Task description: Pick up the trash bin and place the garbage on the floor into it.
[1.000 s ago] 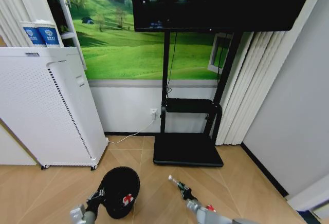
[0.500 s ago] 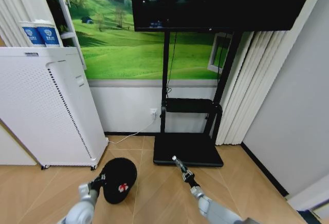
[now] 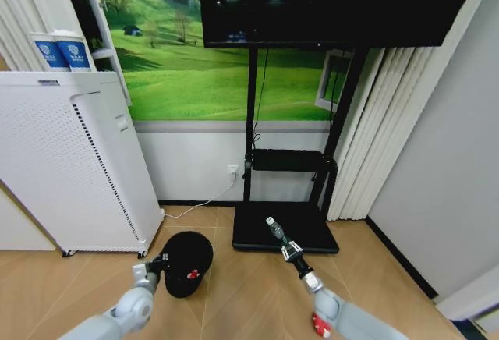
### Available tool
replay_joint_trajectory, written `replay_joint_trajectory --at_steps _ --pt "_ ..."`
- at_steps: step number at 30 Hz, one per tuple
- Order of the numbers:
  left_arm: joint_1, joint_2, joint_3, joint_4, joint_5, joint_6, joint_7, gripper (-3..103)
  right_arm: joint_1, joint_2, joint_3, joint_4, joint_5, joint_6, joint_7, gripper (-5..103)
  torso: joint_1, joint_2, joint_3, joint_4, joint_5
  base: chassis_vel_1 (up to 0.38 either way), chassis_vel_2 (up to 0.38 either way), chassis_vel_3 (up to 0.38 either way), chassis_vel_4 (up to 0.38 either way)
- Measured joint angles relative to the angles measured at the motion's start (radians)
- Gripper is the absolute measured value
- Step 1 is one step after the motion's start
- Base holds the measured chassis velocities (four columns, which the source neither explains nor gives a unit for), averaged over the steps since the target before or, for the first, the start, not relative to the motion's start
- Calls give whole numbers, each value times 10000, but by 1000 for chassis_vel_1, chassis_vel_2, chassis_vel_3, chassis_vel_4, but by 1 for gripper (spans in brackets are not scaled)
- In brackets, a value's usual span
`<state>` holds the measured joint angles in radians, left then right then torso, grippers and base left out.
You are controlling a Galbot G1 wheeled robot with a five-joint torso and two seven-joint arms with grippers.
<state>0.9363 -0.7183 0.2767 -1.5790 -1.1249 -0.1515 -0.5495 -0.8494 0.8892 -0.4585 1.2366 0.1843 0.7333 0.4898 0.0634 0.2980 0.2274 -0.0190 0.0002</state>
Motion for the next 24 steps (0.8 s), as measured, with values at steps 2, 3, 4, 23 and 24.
replay_joint_trajectory --at_steps 2,3,4,23,24 --pt "-345 -382 491 -23 22 27 -296 7 -438 -217 12 941 -62 -87 16 20 0 0 0 -3 -2 0 0 0 0" --pt "-345 -382 491 -23 22 27 -296 7 -438 -217 12 941 -62 -87 16 20 0 0 0 -3 -2 0 0 0 0" --pt "-452 -472 626 -21 16 28 -355 7 -538 -296 -11 1234 -42 -144 39 20 -1 0 0 -3 -2 0 0 0 0" --pt "-1215 -1984 1999 438 169 33 -849 7 -552 130 -1276 1585 -263 -342 516 20 -1 0 0 3 0 0 0 0 0" --pt "-1215 -1984 1999 438 169 33 -849 7 -552 130 -1276 1585 -263 -342 516 20 -1 0 0 3 0 0 0 0 0"
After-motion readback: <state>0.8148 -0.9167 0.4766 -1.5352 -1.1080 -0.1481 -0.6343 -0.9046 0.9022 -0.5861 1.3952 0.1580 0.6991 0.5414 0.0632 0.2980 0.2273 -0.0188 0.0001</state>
